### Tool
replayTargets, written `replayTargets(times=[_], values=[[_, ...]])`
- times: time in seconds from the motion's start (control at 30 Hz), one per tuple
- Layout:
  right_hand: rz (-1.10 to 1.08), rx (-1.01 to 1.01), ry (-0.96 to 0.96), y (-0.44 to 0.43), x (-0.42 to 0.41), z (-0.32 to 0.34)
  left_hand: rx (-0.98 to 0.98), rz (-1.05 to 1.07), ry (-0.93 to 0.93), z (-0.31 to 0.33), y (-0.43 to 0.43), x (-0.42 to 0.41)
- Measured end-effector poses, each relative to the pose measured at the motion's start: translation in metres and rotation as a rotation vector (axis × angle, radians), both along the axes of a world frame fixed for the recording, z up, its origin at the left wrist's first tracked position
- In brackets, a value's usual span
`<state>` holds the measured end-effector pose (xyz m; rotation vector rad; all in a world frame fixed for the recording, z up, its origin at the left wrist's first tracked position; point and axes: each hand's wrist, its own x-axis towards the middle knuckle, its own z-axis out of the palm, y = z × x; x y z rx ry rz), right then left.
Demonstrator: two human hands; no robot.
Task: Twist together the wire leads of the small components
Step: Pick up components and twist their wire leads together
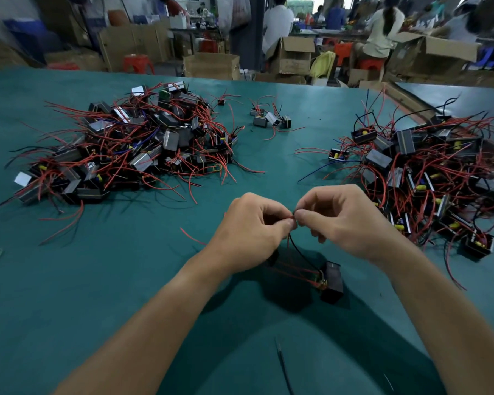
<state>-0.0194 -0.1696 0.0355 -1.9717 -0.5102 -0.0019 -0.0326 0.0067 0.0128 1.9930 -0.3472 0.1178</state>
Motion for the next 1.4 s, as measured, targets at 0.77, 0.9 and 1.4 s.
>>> replayTargets(times=[0.77, 0.9, 1.4], values=[[0.059, -0.044, 0.102, 0.003, -0.003, -0.001, 0.02, -0.011, -0.015, -0.008, 0.009, -0.001], [-0.011, 0.028, 0.094, 0.006, -0.002, 0.01, 0.015, 0.056, -0.154, -0.002, 0.009, -0.003], [-0.951, 0.093, 0.022, -0.106, 0.062, 0.145, -0.147, 0.39, 0.012, 0.008, 0.015, 0.003]])
